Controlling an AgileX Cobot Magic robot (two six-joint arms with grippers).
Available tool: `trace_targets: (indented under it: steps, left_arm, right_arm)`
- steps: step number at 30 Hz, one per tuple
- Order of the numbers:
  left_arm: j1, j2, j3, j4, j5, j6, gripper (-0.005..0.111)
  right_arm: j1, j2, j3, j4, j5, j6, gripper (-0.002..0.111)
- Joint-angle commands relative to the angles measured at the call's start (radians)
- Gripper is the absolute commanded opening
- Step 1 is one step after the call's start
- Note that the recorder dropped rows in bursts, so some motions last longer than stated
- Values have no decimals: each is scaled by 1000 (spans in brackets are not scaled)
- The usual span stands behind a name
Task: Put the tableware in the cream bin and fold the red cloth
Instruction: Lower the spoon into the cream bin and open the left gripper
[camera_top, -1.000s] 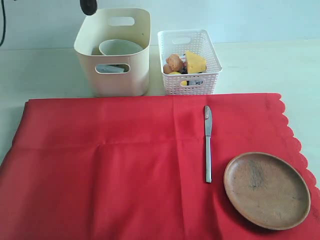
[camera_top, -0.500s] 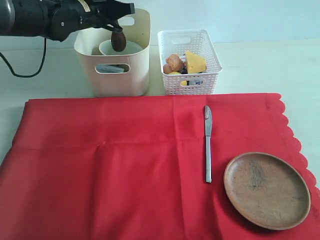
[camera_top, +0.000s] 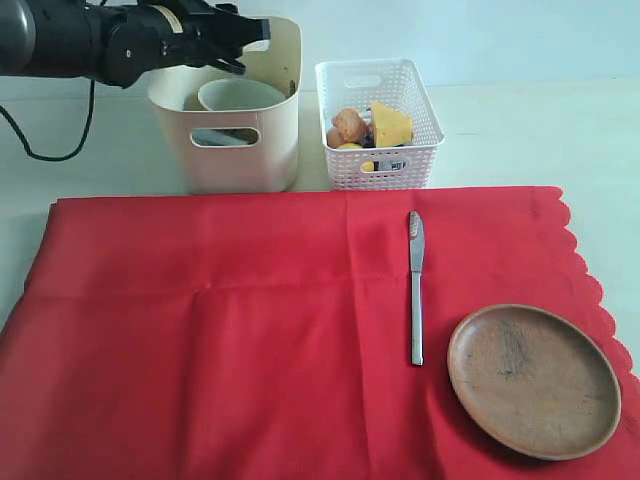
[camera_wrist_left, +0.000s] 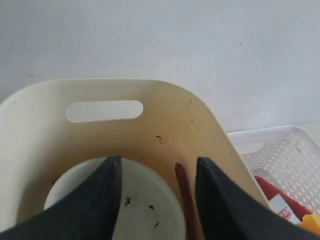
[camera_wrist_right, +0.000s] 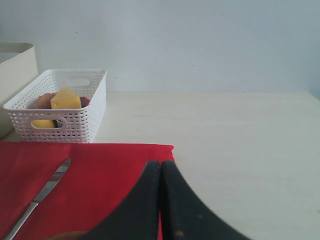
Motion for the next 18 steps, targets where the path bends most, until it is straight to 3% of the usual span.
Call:
trace_targets:
  steps: [1,6,18]
  left_arm:
    - [-3,-63,0,3,20,6,47]
    - [-3,-135,0,24,129,11,47]
    - [-3,-301,0,24,643,13,47]
  right_arm:
    - [-4,-6,5,2,-12,-3,0]
    - [-4,-6,5,2,-12,-3,0]
    - [-4,-6,5,2,-12,-3,0]
